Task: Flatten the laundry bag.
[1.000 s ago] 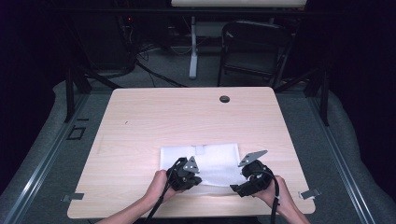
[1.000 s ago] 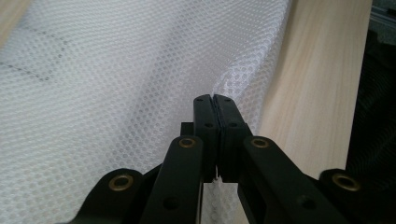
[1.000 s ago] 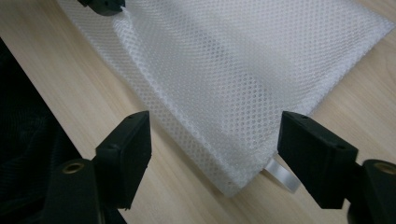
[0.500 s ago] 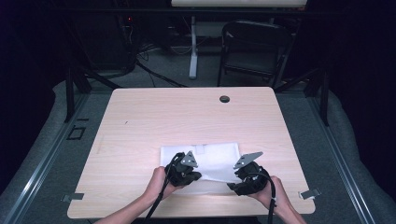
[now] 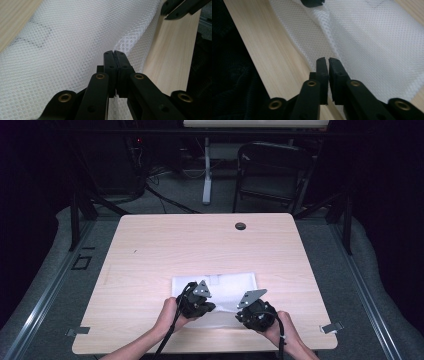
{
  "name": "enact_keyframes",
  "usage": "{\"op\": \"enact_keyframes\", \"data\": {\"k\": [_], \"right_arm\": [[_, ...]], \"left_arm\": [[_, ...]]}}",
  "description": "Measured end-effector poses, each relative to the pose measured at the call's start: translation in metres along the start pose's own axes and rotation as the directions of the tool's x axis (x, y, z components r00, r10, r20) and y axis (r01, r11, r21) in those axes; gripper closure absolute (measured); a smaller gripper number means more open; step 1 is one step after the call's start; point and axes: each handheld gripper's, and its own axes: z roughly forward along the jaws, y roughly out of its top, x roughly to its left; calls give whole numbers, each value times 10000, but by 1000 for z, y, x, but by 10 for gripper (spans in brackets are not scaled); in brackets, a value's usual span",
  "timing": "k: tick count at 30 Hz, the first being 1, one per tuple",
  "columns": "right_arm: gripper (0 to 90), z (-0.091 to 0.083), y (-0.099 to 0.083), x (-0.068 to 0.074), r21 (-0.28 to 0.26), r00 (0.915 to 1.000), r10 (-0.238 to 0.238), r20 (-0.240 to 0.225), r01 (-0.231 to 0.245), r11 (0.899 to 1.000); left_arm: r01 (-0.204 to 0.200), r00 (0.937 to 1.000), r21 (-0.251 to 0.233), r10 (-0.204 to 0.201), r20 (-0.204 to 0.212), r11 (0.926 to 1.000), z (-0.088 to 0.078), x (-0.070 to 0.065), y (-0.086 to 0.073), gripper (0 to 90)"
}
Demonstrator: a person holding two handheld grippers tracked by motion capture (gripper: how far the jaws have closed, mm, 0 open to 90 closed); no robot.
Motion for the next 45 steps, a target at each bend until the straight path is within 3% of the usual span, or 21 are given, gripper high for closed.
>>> {"op": "enact_keyframes", "data": {"k": [5,11,17,20,40,45], "right_arm": [[900,20,4,5,395,9979,-648,50,646,9971],[900,40,7,14,447,9936,-1111,186,1102,9929],[900,50,8,16,534,9921,-1225,282,1209,9912],[900,55,8,16,882,9890,-1443,324,1410,9861],[900,60,7,13,1164,9938,-1106,-89,1109,9870],[900,60,7,12,1161,9940,-1086,-136,1095,9872]], "left_arm": [[2,9999,-75,-3,-112,10000,-2,3,4,891],[222,9997,-332,-227,-133,9992,-7,7,8,891],[263,9994,-383,-271,-218,9989,-9,9,11,892],[304,9993,-432,-314,-223,9986,-9,9,12,892],[363,9974,-836,-413,-592,9958,-26,20,26,892],[244,9964,-748,-304,-796,9969,-31,24,33,893]]}}
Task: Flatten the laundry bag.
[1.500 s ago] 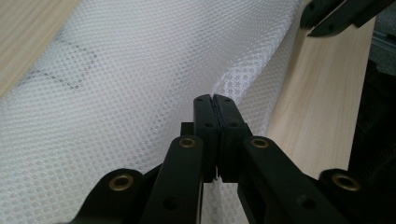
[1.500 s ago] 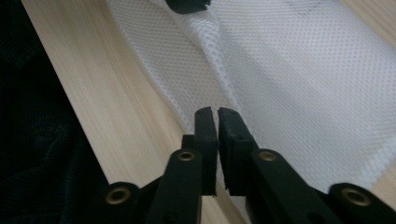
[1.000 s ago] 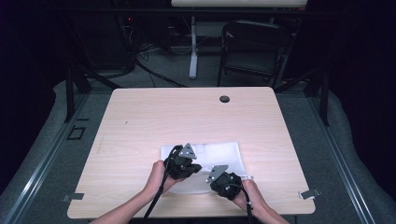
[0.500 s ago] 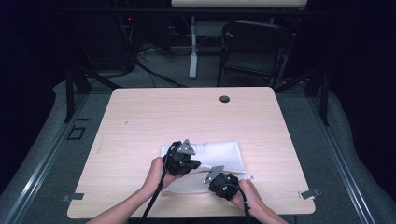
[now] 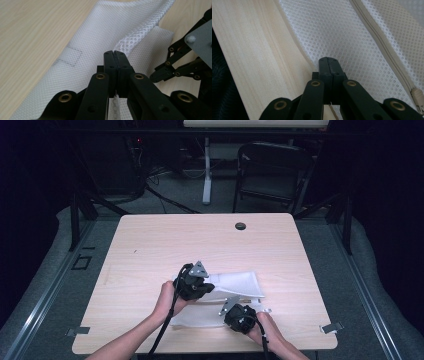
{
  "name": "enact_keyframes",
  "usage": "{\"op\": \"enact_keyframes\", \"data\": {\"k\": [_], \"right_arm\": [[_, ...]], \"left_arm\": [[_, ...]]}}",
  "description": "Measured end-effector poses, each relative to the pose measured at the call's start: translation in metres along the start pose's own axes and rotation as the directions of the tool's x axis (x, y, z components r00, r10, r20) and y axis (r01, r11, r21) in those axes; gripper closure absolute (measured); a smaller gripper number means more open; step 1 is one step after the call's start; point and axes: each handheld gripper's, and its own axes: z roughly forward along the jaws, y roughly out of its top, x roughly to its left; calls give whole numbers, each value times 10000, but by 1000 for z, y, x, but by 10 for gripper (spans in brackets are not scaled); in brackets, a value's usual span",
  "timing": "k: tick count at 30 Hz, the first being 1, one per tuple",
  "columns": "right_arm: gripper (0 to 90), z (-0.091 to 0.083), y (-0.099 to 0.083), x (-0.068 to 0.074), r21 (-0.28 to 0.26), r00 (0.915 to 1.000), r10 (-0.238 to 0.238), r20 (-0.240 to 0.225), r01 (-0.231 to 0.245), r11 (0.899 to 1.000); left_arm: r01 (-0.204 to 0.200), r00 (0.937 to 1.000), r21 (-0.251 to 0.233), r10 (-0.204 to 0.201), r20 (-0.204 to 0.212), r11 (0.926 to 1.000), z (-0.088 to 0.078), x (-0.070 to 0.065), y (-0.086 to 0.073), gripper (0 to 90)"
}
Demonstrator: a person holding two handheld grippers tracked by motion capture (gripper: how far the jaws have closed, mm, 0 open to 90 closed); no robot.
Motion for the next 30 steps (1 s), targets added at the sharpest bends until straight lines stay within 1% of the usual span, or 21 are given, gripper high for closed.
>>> {"op": "enact_keyframes", "data": {"k": [2,5,8,10,13,15,18,22,24,27,30], "right_arm": [[900,0,0,0,-43,10000,69,-47,-69,10000],[900,0,0,0,1,9999,103,-64,-103,9999],[900,0,0,0,21,9999,113,-89,-113,9999],[900,0,0,0,11,9999,131,-112,-131,9999],[900,-1,0,0,62,9998,132,-175,-131,9999],[900,-1,0,0,110,9996,190,-227,-188,9998],[900,-2,1,0,241,9995,161,-261,-155,9996],[900,-1,1,0,217,9994,193,-301,-186,9996],[900,-1,1,1,134,9990,254,-372,-249,9996],[900,-2,1,0,267,9988,237,-420,-226,9994],[900,-2,1,0,237,9981,306,-526,-294,9993]], "left_arm": [[-153,9998,67,154,-135,9999,-2,1,5,893],[-279,9991,119,283,-331,9995,-6,5,12,893],[-377,9973,166,387,-630,9991,-9,10,21,893],[-518,9943,217,536,-925,9984,-12,14,28,894],[-513,9919,161,528,-1160,9986,-15,18,36,894],[-615,9884,218,639,-1379,9979,-16,21,41,894],[-666,9846,149,681,-1608,9977,-17,25,49,894],[-611,9828,29,607,-1742,9981,-17,29,56,894],[-624,9807,-13,610,-1858,9981,-18,31,60,894],[-595,9792,-21,580,-1942,9982,-17,35,64,894],[-504,9771,-84,476,-2072,9987,-17,40,66,894]]}}
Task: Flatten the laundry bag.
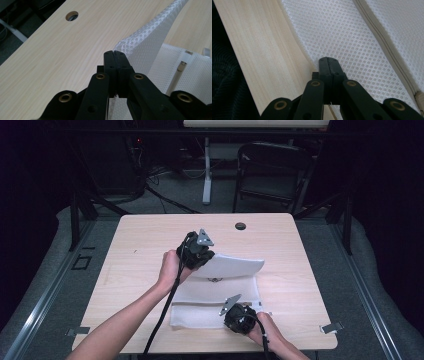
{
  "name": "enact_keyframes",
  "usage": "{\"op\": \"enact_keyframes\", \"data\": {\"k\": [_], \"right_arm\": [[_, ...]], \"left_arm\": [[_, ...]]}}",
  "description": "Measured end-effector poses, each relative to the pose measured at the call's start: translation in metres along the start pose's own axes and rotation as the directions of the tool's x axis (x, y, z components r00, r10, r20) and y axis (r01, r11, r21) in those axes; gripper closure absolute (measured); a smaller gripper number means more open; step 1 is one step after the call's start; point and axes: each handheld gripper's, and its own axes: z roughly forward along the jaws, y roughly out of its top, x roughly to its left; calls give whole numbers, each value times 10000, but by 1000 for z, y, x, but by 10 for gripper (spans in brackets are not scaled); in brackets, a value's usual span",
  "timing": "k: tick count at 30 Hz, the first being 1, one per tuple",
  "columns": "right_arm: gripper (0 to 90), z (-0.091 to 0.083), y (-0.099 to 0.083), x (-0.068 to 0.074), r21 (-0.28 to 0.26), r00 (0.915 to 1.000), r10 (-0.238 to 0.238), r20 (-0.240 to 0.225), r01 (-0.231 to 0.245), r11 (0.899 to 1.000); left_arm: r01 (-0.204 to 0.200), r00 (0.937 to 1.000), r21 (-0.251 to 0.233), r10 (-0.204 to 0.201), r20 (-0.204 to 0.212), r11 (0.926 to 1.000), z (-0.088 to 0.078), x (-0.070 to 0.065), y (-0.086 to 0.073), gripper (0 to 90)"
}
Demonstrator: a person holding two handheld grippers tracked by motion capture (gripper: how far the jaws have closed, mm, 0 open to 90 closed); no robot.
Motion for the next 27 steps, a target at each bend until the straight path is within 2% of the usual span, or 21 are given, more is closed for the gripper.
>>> {"op": "enact_keyframes", "data": {"k": [7,12,15,21,24,27], "right_arm": [[900,0,0,-2,-36,9996,137,-237,-138,9999],[900,-9,2,-11,-873,9980,510,368,-477,9950],[900,-6,0,-16,-407,9970,594,497,-574,9975],[900,1,-2,-17,-281,9968,605,528,-591,9979],[900,1,-2,-18,-247,9969,731,281,-724,9971],[900,0,-2,-17,-125,9980,595,223,-592,9982]], "left_arm": [[79,9999,-80,-80,-66,9999,4,6,2,894],[164,9998,-145,-165,-63,9998,6,9,2,894],[228,9997,-159,-230,-108,9996,8,11,2,894],[325,9993,-155,-328,-190,9994,10,13,4,894],[321,9992,-120,-324,-232,9994,10,14,5,894],[300,9991,-103,-303,-296,9995,9,15,7,894]]}}
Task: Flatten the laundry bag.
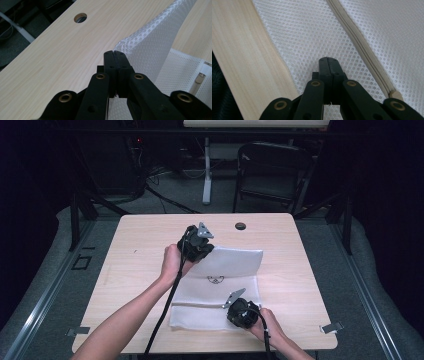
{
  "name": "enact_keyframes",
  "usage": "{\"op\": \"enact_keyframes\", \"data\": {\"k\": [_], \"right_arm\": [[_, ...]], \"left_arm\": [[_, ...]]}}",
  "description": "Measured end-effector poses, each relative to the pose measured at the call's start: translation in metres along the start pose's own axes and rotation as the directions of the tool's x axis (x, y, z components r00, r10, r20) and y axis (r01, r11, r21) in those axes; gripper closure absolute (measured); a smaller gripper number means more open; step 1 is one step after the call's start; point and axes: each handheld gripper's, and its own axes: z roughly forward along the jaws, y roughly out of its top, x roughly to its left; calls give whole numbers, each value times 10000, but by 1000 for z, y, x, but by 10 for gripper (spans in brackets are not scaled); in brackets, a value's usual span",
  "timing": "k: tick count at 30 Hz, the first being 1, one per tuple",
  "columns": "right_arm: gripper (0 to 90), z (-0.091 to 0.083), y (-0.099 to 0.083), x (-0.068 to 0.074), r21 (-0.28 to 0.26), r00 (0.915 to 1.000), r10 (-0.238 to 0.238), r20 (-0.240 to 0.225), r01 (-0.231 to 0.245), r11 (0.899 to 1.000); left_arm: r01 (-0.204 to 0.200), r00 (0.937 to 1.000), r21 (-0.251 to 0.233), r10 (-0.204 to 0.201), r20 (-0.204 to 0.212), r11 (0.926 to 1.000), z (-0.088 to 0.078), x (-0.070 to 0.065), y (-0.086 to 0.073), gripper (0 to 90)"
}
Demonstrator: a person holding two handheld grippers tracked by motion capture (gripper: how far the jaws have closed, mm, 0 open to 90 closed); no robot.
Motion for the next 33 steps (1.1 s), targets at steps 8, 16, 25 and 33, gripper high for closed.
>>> {"op": "enact_keyframes", "data": {"k": [8,16,25,33], "right_arm": [[900,-2,-2,5,190,9990,-24,-447,33,9998],[900,-3,-4,9,227,9975,-8,-710,24,9997],[900,-4,-6,16,312,9954,32,-959,-2,9995],[900,-4,-6,16,251,9947,44,-1024,-18,9997]], "left_arm": [[124,9999,8,-124,-91,9999,-4,3,0,894],[233,9996,61,-232,-182,9997,-2,7,0,894],[429,9987,14,-428,-266,9991,5,11,1,894],[660,9969,-153,-666,-424,9977,17,17,2,894]]}}
